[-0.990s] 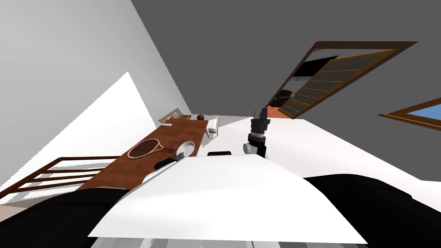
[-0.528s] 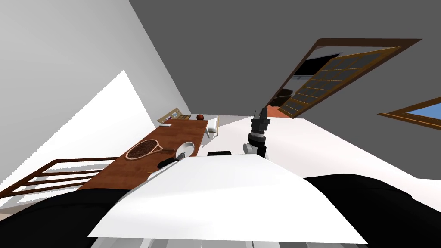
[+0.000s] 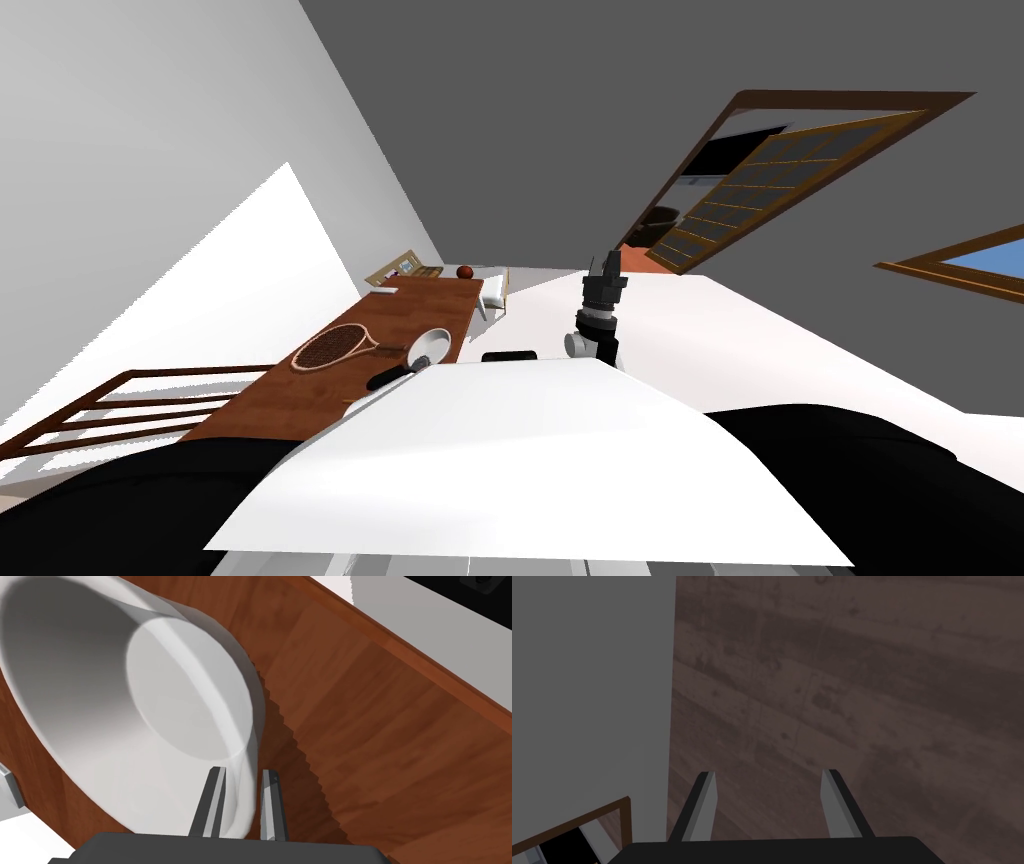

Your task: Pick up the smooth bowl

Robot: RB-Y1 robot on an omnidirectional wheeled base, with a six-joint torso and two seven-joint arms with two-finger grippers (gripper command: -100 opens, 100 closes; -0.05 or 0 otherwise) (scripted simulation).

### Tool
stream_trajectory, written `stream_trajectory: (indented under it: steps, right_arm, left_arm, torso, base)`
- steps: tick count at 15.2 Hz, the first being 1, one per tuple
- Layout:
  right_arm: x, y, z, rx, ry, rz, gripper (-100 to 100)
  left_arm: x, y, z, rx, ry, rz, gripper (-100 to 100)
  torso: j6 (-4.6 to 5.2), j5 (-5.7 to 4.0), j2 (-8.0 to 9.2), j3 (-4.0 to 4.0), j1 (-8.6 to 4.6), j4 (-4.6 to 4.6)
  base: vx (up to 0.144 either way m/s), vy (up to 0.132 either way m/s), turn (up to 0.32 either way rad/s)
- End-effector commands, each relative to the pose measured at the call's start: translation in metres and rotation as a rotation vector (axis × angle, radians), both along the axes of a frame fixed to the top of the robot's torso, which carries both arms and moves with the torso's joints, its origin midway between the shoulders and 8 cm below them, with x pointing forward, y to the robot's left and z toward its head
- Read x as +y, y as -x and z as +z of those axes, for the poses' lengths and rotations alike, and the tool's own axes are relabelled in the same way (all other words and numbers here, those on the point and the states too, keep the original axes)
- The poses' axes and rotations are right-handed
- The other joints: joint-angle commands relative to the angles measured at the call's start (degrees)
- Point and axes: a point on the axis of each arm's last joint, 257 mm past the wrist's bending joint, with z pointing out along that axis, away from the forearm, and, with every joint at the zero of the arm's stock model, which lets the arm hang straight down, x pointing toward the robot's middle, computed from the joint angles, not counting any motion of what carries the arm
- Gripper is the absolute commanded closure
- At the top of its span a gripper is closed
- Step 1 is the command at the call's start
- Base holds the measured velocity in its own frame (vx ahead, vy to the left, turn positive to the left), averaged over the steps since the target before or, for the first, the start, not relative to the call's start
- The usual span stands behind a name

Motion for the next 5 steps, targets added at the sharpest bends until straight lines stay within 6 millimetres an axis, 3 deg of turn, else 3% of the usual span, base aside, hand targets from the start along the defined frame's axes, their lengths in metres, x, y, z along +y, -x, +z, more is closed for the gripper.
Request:
stream_trajectory:
  steps: [1,5]
  right_arm:
    - [0.0,0.0,0.0,0.0,0.0,0.0,0]
    - [0.0,0.0,0.0,0.0,0.0,0.0,0]
  left_arm:
    - [-0.0018,0.0024,0.0061,0.002,0.001,-0.001,100]
    - [-0.0028,0.0049,0.0116,0.004,0.0,-0.003,100]
  torso:
    - [0.0,0.0,0.0,0.0,0.0,0.0]
    - [0.0,-0.06,0.0,0.01,-0.11,0.02]
  base:
    - [0.011,-0.011,0.028]
    - [0.01,-0.012,0.013]
